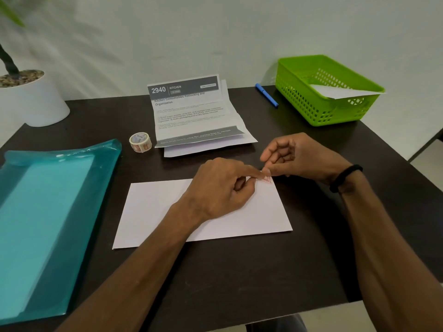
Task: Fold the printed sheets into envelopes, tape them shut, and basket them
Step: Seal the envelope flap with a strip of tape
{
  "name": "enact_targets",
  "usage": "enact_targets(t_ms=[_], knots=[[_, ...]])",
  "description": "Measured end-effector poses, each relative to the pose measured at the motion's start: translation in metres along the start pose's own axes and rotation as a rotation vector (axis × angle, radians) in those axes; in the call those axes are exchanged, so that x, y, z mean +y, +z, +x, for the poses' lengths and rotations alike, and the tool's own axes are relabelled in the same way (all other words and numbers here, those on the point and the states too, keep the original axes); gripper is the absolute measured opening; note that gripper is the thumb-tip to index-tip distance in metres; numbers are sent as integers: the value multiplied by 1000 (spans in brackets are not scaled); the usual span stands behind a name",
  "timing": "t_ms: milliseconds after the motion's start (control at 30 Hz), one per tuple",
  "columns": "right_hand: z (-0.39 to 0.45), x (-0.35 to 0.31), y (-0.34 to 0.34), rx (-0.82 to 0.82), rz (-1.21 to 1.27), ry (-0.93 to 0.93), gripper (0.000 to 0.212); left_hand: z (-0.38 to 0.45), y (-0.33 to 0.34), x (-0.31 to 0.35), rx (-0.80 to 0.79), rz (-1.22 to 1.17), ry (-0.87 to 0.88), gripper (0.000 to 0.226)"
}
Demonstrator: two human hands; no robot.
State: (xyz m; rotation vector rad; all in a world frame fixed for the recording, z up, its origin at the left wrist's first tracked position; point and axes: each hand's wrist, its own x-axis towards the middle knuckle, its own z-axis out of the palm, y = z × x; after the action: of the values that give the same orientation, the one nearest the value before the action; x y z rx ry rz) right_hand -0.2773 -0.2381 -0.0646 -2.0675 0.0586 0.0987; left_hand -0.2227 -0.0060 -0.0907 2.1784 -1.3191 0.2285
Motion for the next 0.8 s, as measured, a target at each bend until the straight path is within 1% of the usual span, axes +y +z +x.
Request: enact_targets(t_ms=[500, 800], knots=[[2, -3, 2, -20, -5, 5, 35, -1, -3, 2, -48, -21, 9, 31], [5, -1, 2, -33, -14, 7, 34, -1, -5, 2, -67, -37, -6, 32]])
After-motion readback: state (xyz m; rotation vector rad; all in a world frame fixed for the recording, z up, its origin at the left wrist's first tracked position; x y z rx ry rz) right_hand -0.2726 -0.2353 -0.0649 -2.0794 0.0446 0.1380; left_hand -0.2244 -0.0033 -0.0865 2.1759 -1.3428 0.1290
